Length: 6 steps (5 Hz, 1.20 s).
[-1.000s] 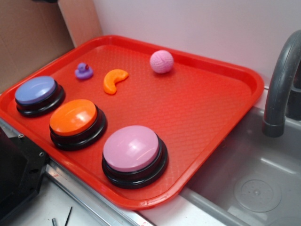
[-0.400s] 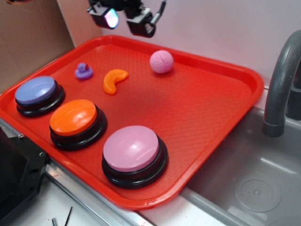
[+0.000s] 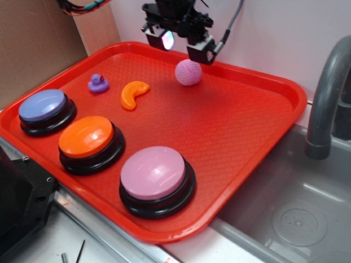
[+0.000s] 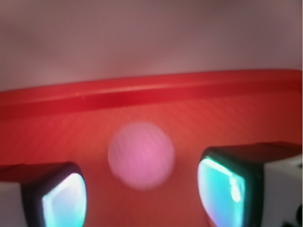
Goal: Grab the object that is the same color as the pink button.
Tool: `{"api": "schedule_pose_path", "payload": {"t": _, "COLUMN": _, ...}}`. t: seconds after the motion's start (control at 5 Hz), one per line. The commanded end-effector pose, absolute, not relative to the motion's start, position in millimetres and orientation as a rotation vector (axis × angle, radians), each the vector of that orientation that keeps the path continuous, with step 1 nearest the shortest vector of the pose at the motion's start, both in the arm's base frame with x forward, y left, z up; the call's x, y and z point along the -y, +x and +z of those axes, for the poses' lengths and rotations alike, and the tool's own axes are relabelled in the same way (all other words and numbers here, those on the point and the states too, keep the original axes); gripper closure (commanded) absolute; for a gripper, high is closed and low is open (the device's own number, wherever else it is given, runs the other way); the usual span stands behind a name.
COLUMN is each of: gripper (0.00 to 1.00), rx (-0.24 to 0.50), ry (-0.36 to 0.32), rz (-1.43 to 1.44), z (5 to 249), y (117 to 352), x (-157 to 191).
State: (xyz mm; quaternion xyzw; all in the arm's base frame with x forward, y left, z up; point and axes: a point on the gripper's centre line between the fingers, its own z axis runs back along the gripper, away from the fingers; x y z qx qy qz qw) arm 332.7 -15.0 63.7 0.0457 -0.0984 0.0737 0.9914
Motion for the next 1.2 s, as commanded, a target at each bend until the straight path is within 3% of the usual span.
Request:
{"api": "schedule_pose_path", "payload": {"t": 0.0, "gripper": 0.00, "rx": 0.193, "ry": 0.159, "rz": 0.166, "z": 47.7, "y": 361.3, "x": 3.0}}
{"api": "schedule_pose_path", "payload": {"t": 0.2, "gripper": 0.00, "rx": 0.155, "ry": 0.163, "rz": 0.164, "z": 42.2, "y": 356.7, "x": 1.3}}
{"api": "schedule_pose_path", "payload": {"t": 0.4, "gripper": 1.00, "rx": 0.167, "ry": 0.144, "rz": 0.173, "z": 47.0, "y": 347.6, "x": -1.8}}
{"api": "schedule_pose_path", "payload": {"t": 0.8, "gripper": 1.00, "rx": 0.192, "ry": 0.152, "rz": 0.200, "z": 72.9, "y": 338.9, "x": -6.1}}
{"api": "schedule_pose_path", "payload": {"t": 1.0, "gripper": 1.00, "rx": 0.209, "ry": 0.106, "rz": 0.153, "z": 113.6, "y": 319.0, "x": 9.8}}
